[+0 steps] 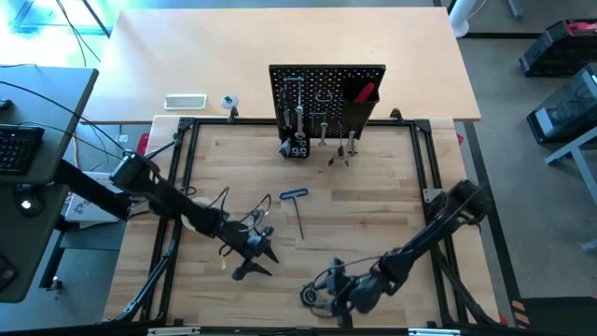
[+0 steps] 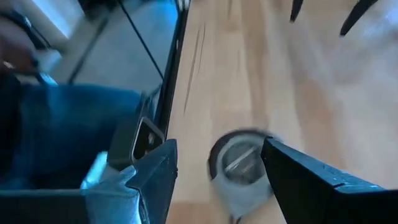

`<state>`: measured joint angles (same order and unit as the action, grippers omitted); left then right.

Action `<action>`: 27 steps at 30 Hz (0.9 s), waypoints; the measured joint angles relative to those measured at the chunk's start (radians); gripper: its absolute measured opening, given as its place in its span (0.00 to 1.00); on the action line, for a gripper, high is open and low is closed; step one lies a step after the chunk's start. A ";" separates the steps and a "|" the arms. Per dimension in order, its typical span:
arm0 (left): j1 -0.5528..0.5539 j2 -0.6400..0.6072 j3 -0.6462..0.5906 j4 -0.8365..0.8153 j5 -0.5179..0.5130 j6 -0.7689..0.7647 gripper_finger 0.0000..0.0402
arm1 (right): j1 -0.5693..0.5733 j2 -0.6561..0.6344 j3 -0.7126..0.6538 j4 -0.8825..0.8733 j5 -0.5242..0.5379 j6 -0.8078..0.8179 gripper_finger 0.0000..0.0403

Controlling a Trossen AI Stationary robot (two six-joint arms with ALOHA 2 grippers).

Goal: Hang tools onto peg board
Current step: Hang the tape measure onto the peg board

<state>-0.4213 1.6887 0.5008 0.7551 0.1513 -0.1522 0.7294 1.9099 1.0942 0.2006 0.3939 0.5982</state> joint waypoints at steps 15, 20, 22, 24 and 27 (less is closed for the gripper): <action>-0.040 0.205 0.169 -0.002 -0.002 0.022 0.49 | 0.104 0.144 0.267 -0.465 0.108 0.281 0.57; -0.040 0.214 0.201 -0.001 -0.002 0.049 0.49 | 0.090 0.197 0.267 -0.461 0.050 0.349 0.57; -0.040 0.214 0.203 -0.002 -0.002 0.059 0.49 | 0.078 0.208 0.267 -0.463 0.059 0.342 0.57; -0.040 0.214 0.205 -0.006 -0.002 0.059 0.49 | 0.061 0.212 0.268 -0.483 0.075 0.321 0.57; -0.032 0.213 0.207 -0.009 -0.007 0.060 0.49 | 0.022 0.220 0.268 -0.531 0.068 0.261 0.57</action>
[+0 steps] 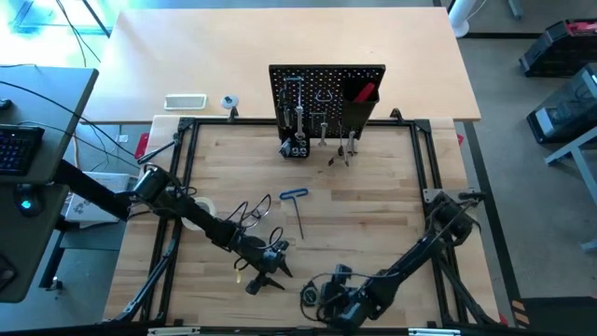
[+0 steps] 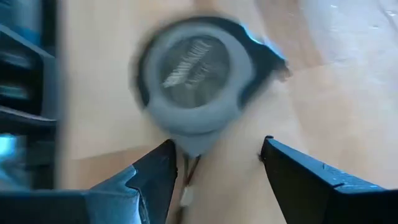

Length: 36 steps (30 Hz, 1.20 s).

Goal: Hang tools onto peg board
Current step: Hang the tape measure onto the peg board

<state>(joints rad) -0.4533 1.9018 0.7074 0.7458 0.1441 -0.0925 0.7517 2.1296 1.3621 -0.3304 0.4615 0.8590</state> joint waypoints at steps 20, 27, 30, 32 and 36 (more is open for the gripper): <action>0.041 -0.001 0.016 -0.037 -0.020 -0.027 0.49 | -0.107 -0.173 -0.004 -0.518 0.182 -0.090 0.57; 0.037 -0.001 0.027 -0.034 -0.003 -0.008 0.49 | -0.068 -0.187 -0.003 -0.248 -0.072 -0.021 0.57; 0.037 0.001 0.027 -0.028 -0.001 -0.008 0.49 | -0.039 -0.172 -0.002 -0.079 -0.054 -0.034 0.57; 0.037 0.009 0.028 -0.014 0.001 -0.008 0.49 | -0.023 -0.156 -0.002 -0.014 -0.013 -0.055 0.57; 0.037 0.057 0.029 0.056 0.074 -0.021 0.49 | -0.011 -0.111 -0.002 0.078 0.042 -0.121 0.57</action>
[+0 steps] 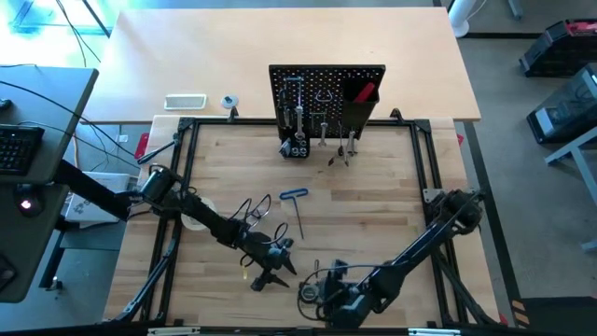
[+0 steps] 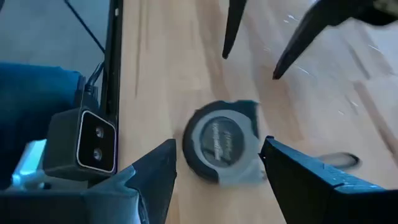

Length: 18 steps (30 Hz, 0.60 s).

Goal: Hang tools onto peg board
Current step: Hang the tape measure onto the peg board

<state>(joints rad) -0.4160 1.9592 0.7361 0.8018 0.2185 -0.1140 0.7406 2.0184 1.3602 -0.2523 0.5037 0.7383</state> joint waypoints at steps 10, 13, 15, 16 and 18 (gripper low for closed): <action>-0.003 0.123 0.111 0.013 0.041 -0.026 0.49 | -0.007 0.064 0.000 0.055 0.019 -0.144 0.57; -0.003 0.160 0.158 0.012 0.058 -0.015 0.49 | -0.002 0.065 0.000 0.056 0.018 -0.173 0.57; -0.001 0.183 0.182 0.011 0.077 -0.016 0.49 | 0.001 0.065 0.000 0.057 0.013 -0.195 0.57; 0.002 0.192 0.192 0.004 0.087 -0.016 0.49 | 0.002 0.065 0.000 0.051 0.009 -0.196 0.57; 0.004 0.203 0.200 -0.006 0.092 -0.021 0.49 | 0.005 0.065 0.000 0.032 0.008 -0.184 0.57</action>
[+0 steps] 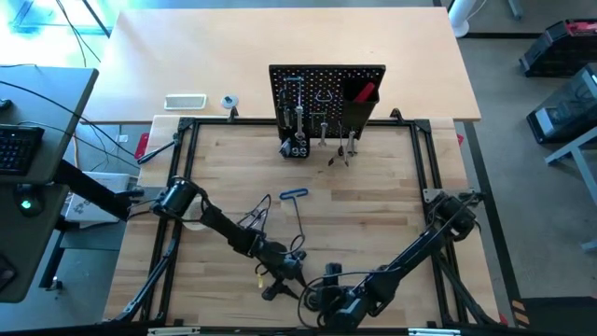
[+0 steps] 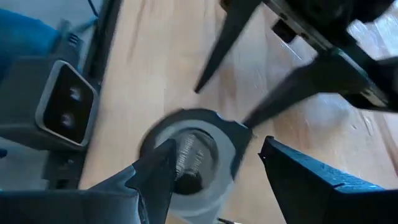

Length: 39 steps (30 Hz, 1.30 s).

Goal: Hang tools onto peg board
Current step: Hang the tape measure onto the peg board

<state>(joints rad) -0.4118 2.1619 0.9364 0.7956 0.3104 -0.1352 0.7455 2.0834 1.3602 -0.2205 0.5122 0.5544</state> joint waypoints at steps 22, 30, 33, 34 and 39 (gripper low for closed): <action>0.045 -0.003 0.004 -0.006 -0.008 0.035 0.49 | 0.047 0.086 0.079 0.014 0.038 0.021 0.57; 0.045 -0.004 0.005 0.014 0.055 0.031 0.49 | 0.040 0.104 0.128 -0.207 0.128 -0.013 0.57; 0.046 -0.004 0.005 0.012 0.051 0.019 0.49 | 0.038 0.101 0.129 -0.272 0.134 -0.019 0.57; 0.046 -0.004 0.005 0.012 0.051 0.016 0.49 | 0.036 0.101 0.131 -0.288 0.133 -0.021 0.57; 0.046 -0.005 0.003 0.011 0.053 -0.003 0.49 | 0.034 0.094 0.130 -0.409 0.151 -0.032 0.57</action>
<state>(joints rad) -0.3661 2.1573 0.9396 0.8070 0.3631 -0.1381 0.7795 2.1772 1.4897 -0.6299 0.6628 0.5224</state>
